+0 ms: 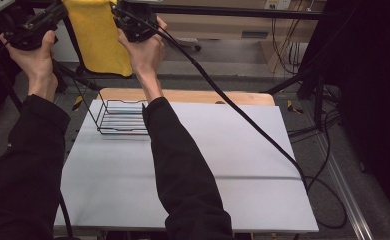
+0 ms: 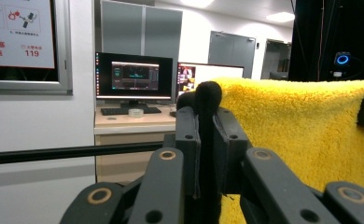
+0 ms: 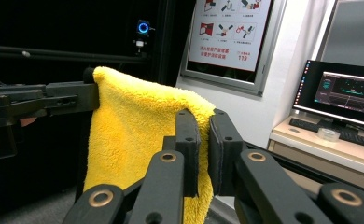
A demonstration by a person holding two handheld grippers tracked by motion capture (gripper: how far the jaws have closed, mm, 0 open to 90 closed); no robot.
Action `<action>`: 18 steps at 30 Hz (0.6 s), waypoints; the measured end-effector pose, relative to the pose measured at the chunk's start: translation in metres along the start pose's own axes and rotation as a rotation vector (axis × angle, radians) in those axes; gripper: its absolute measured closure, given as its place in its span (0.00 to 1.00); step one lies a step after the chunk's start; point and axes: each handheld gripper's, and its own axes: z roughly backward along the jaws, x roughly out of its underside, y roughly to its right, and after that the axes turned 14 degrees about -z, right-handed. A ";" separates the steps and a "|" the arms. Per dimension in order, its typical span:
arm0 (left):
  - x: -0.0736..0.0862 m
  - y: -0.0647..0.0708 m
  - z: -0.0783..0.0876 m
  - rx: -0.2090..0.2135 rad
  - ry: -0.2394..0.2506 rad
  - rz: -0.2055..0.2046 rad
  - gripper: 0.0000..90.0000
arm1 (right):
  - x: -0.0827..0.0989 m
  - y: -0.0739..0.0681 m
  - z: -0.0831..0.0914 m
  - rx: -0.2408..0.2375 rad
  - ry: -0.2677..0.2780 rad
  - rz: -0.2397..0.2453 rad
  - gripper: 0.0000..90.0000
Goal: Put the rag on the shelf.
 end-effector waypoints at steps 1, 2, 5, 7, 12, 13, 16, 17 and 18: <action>0.002 0.000 0.000 -0.001 -0.002 0.002 0.91 | 0.001 0.000 -0.001 0.002 -0.003 0.004 0.93; 0.005 -0.001 0.000 -0.001 -0.005 0.005 0.91 | 0.002 0.000 -0.002 0.001 -0.005 0.011 0.93; 0.010 -0.002 0.000 0.000 -0.014 0.004 0.91 | 0.005 0.002 -0.006 0.004 -0.015 0.018 0.93; 0.013 -0.001 0.001 0.000 -0.018 0.000 0.91 | 0.007 0.003 -0.008 0.004 -0.024 0.020 0.93; 0.024 0.002 0.005 0.006 -0.031 -0.018 0.91 | 0.017 0.007 -0.008 -0.003 -0.049 0.004 0.93; 0.026 0.002 0.006 0.005 -0.036 -0.020 0.91 | 0.020 0.007 -0.008 -0.001 -0.054 0.011 0.93; 0.033 0.003 0.009 0.013 -0.045 -0.021 0.91 | 0.029 0.007 -0.007 -0.011 -0.066 0.009 0.93; 0.035 0.003 0.011 0.017 -0.050 -0.025 0.91 | 0.032 0.008 -0.006 -0.015 -0.071 0.008 0.93; 0.037 0.004 0.012 0.019 -0.052 -0.027 0.91 | 0.035 0.008 -0.005 -0.016 -0.077 0.007 0.93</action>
